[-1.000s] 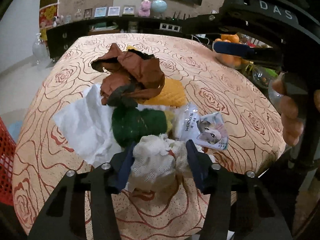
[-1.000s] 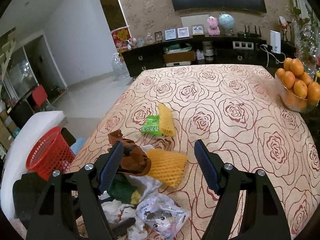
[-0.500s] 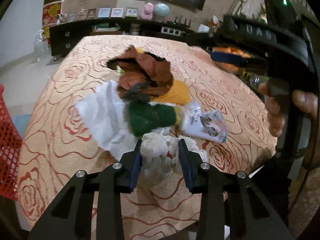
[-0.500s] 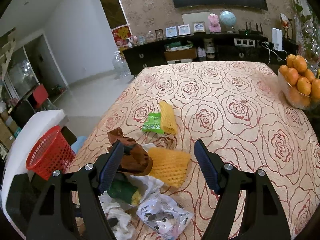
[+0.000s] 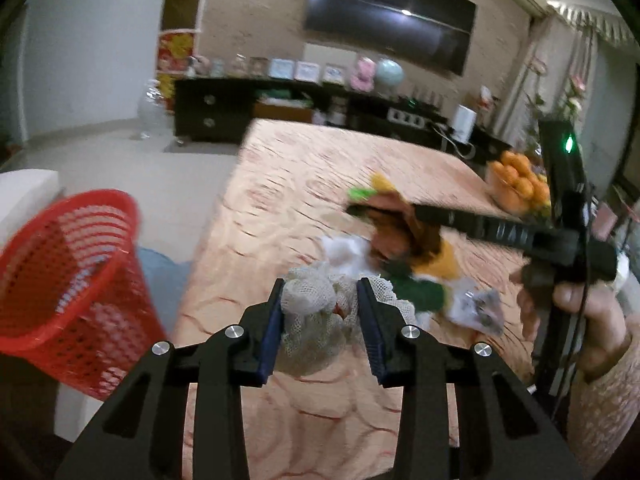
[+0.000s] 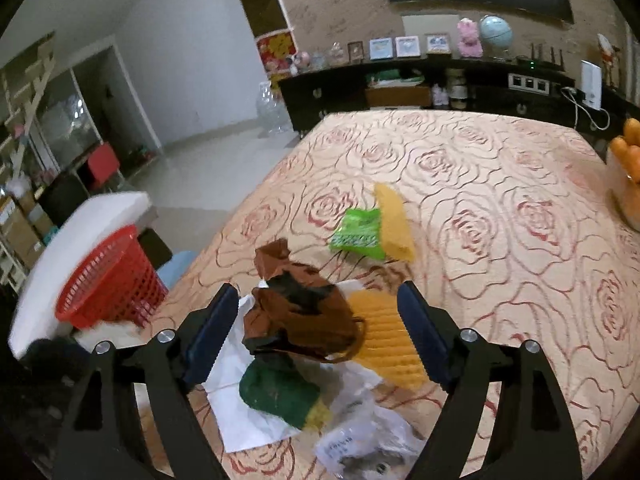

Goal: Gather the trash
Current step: 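Grasp the brown cloth with the right tool while the left tool holds the mesh net, then carry the mesh net and brown cloth over the red wastebasket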

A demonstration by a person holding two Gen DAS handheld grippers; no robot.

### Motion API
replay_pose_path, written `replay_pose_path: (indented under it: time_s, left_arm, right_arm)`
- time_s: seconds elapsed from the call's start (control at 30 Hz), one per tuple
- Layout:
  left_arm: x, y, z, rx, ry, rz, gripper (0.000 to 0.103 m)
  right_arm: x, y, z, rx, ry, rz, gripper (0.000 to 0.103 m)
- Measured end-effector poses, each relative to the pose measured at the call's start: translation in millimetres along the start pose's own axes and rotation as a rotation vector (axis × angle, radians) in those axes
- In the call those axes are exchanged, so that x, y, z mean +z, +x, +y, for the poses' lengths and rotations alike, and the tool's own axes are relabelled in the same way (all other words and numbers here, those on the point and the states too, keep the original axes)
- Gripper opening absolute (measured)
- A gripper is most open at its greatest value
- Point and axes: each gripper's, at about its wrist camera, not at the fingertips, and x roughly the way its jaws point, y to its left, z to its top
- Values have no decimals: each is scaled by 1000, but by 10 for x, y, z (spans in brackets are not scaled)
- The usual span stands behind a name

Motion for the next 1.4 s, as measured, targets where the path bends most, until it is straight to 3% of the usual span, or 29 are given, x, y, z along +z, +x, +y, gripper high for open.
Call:
replay_pose_path:
  time_s: [0.23,0.33,0.47,0.53,0.6,0.8,1.07,1.4]
  left_arm:
    - [47,-114,286,51,-46,-30,34]
    - [34,-141,323,58,-54,-33,34]
    - [37,-176,339,72,-50,-45,34]
    - [46,-205,345,77,-51,-55,34]
    - [69,-233,368,83,-53,-66,34]
    - [108,-315,438,104,-68,-92,34]
    - [163,-473,587,150,-83,-132,34]
    - [337,-862,1038,293,-102,-207,34]
  right_arm:
    - [-80,358,85,-36,-27,80,79]
    - [-90,387,76,-30,-21,87,67]
    - [-78,370,64,-20,-15,90,62]
    - [-71,331,42,-17,-2,76,61]
    - [-36,263,19,-14,9,52,53]
    - [76,25,17,15,29,-37,53]
    - [173,-139,156,47,15,-90,53]
    - [332,-282,559,74,-48,-144,53]
